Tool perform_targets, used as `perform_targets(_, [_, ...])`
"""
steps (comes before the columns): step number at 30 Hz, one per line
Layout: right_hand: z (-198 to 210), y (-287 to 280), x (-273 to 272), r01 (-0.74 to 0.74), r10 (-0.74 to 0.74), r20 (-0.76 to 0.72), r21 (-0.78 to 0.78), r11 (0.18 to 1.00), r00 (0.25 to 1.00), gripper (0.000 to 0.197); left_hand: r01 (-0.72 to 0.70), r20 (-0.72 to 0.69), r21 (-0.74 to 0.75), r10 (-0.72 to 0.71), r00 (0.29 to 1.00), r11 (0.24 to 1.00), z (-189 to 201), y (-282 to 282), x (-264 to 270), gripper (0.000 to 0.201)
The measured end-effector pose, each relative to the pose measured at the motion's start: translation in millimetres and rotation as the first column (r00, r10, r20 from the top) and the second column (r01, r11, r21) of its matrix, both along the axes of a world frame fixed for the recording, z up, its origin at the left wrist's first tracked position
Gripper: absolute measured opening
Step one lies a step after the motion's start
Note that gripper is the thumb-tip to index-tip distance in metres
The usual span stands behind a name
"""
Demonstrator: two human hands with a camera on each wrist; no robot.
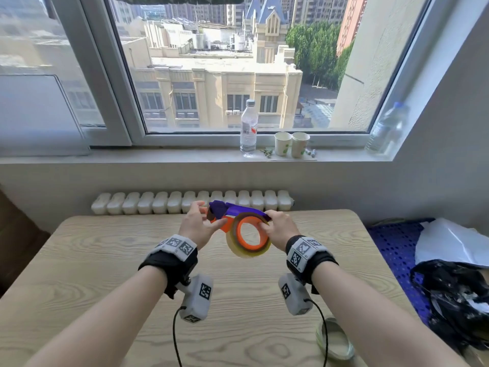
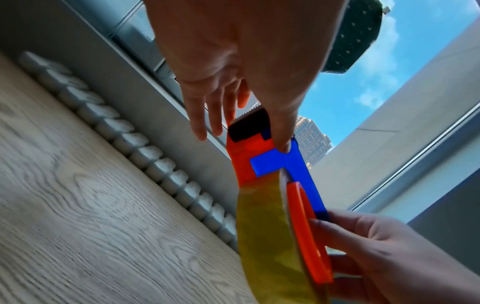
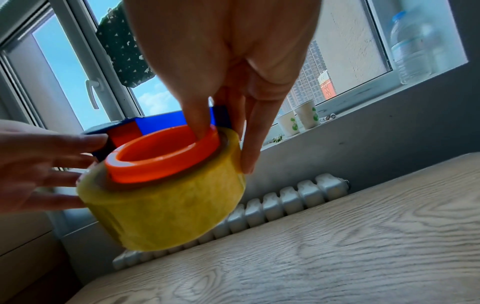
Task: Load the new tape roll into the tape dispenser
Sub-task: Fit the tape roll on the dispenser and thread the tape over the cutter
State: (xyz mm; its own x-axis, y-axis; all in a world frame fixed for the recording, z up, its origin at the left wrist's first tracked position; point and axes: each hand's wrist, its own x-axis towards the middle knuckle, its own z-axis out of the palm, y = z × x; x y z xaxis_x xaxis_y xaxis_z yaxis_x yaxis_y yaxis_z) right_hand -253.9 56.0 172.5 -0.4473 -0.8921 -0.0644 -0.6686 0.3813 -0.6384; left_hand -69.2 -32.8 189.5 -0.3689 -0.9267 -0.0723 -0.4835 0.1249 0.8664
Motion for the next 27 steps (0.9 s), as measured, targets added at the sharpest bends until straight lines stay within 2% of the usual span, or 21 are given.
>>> perform_targets(3, [1,1,-1,0.024,-0.024,0.039,-0.013,1.0,0.999,0.026,-0.031,-0.056,0.092,0.036,0.998,0.995,1,3,-13,0.084])
perform_targets(4, [1,2,-1,0.037,-0.036,0.06,-0.022,0.999,0.998,0.025,-0.033,-0.054,0.14,0.041,0.998,0.99,-1,4,-16,0.077])
perform_targets(7, [2,4,-2,0.088,-0.079,0.149,-0.058,0.994,0.986,0.021,0.009,-0.116,0.38,0.038,0.993,0.925,-3,12,-25,0.033])
perform_targets(9, [2,4,-3,0.116,-0.098,0.22,-0.072,0.991,0.971,0.019,0.064,-0.178,0.484,0.027,0.984,0.873,0,18,-30,0.029])
perform_targets(11, [3,5,-4,0.133,-0.106,0.312,-0.065,0.989,0.944,0.015,0.105,-0.233,0.515,0.021,0.972,0.851,2,21,-32,0.04])
perform_targets(14, [3,7,-5,0.124,-0.092,0.406,-0.053,0.991,0.909,0.021,0.168,-0.322,0.559,0.026,0.946,0.812,1,22,-35,0.049])
perform_targets(21, [7,14,-7,0.081,-0.054,0.583,-0.021,0.996,0.81,0.021,0.422,-0.485,0.672,-0.07,0.872,0.609,0,22,-32,0.05])
perform_targets(23, [6,16,-7,0.092,-0.055,0.598,-0.031,0.995,0.8,0.024,0.496,-0.533,0.637,-0.128,0.836,0.589,2,24,-32,0.05])
perform_targets(27, [5,18,-8,0.09,-0.06,0.623,-0.017,0.996,0.78,0.035,0.556,-0.595,0.56,-0.169,0.786,0.614,5,27,-38,0.038])
